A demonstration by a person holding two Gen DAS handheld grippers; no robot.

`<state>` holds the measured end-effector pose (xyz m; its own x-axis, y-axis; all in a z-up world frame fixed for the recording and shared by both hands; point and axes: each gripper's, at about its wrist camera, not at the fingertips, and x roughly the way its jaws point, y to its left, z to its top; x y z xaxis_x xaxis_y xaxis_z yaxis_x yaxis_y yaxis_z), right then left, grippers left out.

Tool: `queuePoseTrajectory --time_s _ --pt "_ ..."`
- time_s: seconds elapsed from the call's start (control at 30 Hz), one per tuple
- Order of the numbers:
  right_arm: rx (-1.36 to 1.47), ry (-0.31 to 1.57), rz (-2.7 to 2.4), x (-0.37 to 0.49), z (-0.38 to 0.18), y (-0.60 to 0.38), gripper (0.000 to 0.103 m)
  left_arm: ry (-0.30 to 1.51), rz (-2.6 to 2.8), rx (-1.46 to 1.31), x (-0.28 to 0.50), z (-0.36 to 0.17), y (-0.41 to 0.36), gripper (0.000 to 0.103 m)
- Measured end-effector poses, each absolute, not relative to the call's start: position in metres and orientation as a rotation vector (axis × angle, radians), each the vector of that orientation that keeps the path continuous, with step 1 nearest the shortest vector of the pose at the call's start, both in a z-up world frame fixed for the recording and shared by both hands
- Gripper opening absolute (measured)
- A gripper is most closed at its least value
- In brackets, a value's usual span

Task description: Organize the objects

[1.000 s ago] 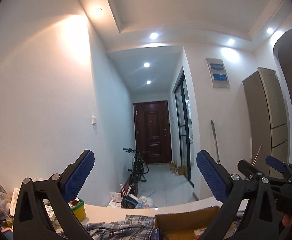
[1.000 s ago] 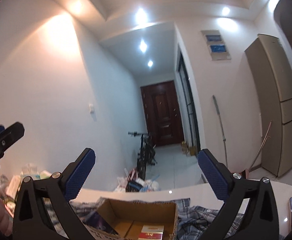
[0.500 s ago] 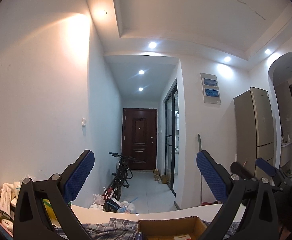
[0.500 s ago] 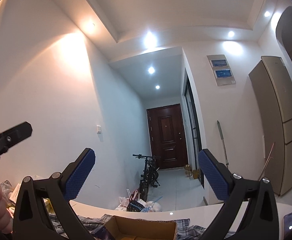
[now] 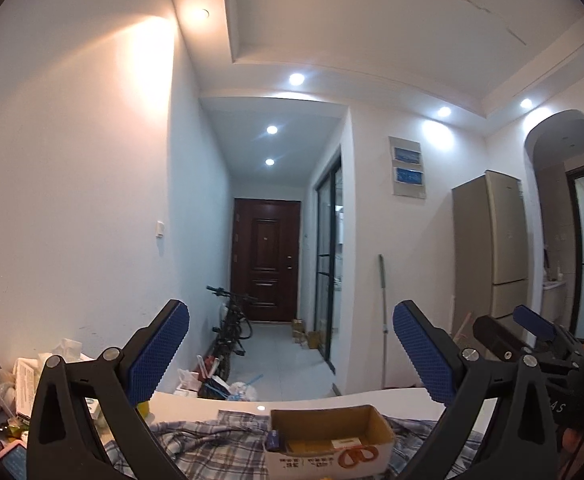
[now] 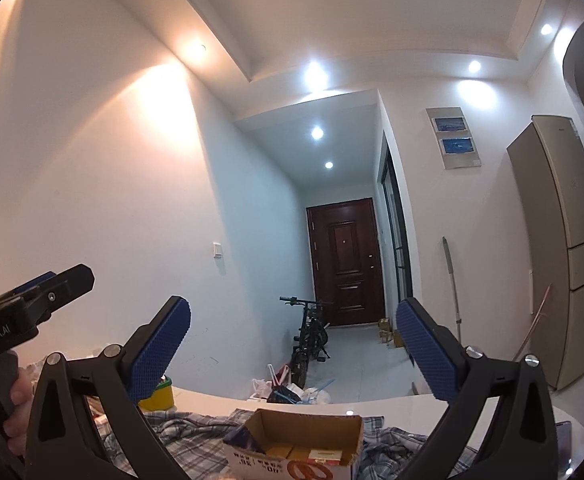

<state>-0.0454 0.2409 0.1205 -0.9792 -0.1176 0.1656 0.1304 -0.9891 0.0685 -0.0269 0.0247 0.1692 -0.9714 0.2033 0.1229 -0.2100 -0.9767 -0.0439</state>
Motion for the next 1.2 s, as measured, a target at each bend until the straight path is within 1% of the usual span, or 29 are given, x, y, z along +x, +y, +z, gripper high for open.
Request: queuePoseTrajectory --time_s 0.23,0.47,0.53,0.57,0.63,0.73,0.87,1.03,1.2 --pt "-0.209 -0.162 -3.008 -0.022 0.107 0.251 0.103 -0.055 2.936 0.201 0.005 0.155 0.024 0.103" --pt "-0.134 -0.226 -3.025 -0.018 0.094 0.263 0.103 0.018 2.915 0.06 0.006 0.125 0.031 0.103" --pt "-0.081 -0.269 -3.009 -0.017 0.084 0.265 0.103 0.056 2.896 -0.078 0.001 0.113 0.032 0.103" --pt "-0.055 -0.288 -2.994 -0.017 0.078 0.265 0.103 0.035 2.882 -0.14 0.002 0.104 0.027 0.103" --pt "-0.019 -0.303 -2.981 -0.014 0.067 0.263 0.103 0.003 2.869 -0.153 0.009 0.089 0.021 0.103" --pt "0.004 -0.305 -3.033 -0.004 0.047 0.259 0.103 0.016 2.915 -0.169 0.013 0.071 0.019 0.103" --pt "0.079 -0.356 -3.012 -0.005 0.027 0.253 0.103 -0.008 2.943 -0.206 0.004 0.051 0.016 0.103" --pt "0.137 -0.287 -3.073 -0.012 0.01 0.242 0.103 -0.063 2.939 -0.281 -0.012 0.032 0.009 0.103" --pt "0.205 -0.313 -3.065 -0.024 0.001 0.241 0.103 -0.077 3.032 -0.264 -0.026 0.022 0.013 0.103"
